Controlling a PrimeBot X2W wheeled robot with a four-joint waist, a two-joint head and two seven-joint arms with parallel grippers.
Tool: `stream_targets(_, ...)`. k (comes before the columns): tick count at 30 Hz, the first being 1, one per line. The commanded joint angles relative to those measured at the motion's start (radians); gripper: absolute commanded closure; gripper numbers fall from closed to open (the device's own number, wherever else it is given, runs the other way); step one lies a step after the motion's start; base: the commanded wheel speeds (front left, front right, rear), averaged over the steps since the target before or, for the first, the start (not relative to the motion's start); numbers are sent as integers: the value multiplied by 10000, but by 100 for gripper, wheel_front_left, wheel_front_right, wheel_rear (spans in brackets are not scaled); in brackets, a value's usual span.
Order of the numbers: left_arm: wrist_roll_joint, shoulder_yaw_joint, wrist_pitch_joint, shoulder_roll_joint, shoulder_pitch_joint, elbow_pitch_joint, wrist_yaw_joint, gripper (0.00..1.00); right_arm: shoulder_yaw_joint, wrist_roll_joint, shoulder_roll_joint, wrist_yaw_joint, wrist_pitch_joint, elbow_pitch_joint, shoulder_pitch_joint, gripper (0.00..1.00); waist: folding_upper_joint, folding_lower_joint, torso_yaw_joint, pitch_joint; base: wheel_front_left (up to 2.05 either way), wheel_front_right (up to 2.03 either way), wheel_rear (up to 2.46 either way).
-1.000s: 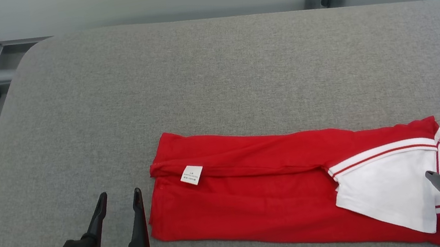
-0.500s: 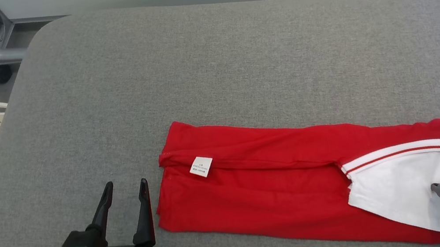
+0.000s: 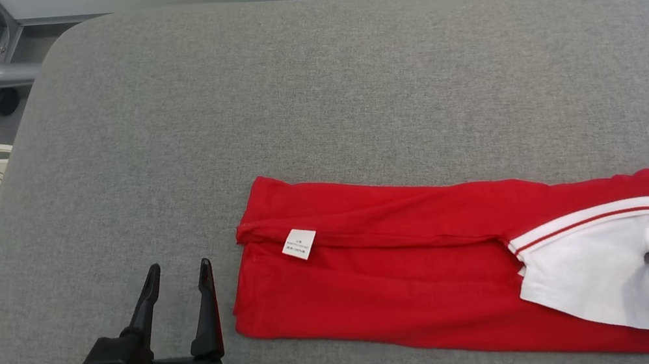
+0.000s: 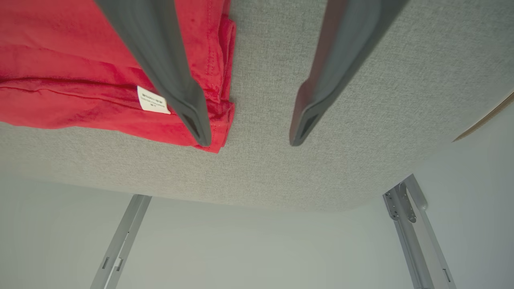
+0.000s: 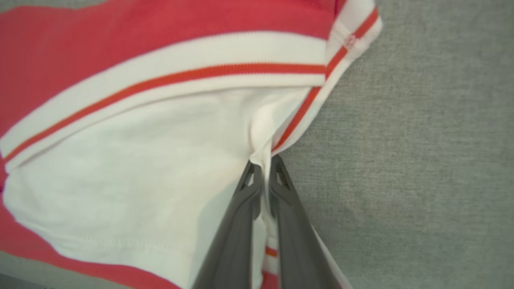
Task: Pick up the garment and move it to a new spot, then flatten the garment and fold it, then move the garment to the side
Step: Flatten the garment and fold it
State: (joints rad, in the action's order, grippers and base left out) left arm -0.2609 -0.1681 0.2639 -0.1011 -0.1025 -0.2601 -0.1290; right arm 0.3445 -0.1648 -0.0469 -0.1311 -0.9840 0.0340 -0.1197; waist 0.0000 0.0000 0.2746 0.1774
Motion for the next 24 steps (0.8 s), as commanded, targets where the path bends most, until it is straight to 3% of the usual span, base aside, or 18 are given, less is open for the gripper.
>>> stream_targets(1, -70, 27, 3, 5, -53, 23, -24, 0, 197, 129, -66, 9, 80, -89, -116, 100, 0, 0, -54, -44, 0, 0, 0)
stream_targets(13, -73, 46, 2, 26, 59, 66, -24, 0, 1420, 766, -93, 9, -63, -915, 48, 100, 0, 0, -304, -135, 0, 0, 0)
stream_targets(24, -131, 7, 3, 2, 9, 77, -23, 0, 2635, 1228, -908, 9, -757, -2246, 328, 100, 0, 0, -438, -99, 0, 0, 0)
